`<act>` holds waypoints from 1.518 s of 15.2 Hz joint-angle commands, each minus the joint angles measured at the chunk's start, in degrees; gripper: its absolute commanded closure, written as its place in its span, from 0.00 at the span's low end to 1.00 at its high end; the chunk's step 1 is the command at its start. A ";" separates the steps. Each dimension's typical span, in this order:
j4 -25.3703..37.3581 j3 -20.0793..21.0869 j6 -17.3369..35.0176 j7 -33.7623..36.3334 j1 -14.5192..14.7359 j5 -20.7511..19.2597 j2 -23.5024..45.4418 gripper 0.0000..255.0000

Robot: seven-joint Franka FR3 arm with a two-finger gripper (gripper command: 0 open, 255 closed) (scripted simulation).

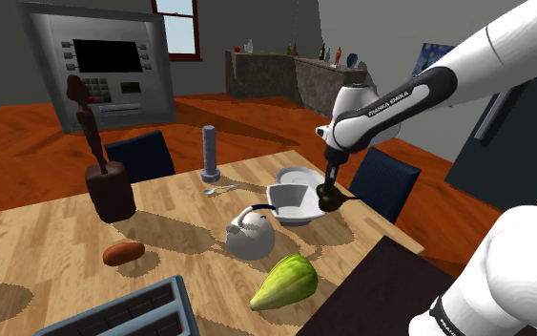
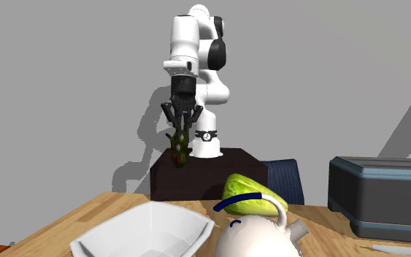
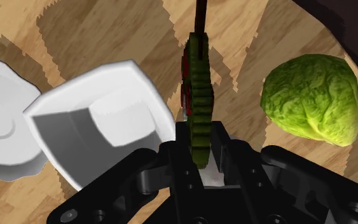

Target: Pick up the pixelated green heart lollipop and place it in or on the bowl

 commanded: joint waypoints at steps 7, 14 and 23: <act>19.86 -2.81 -6.55 -9.28 -1.93 6.05 13.58 1.00; 32.24 -3.06 -10.32 -13.66 -4.35 9.74 22.63 1.00; 30.15 -2.36 -4.43 -14.74 -4.90 11.51 26.62 1.00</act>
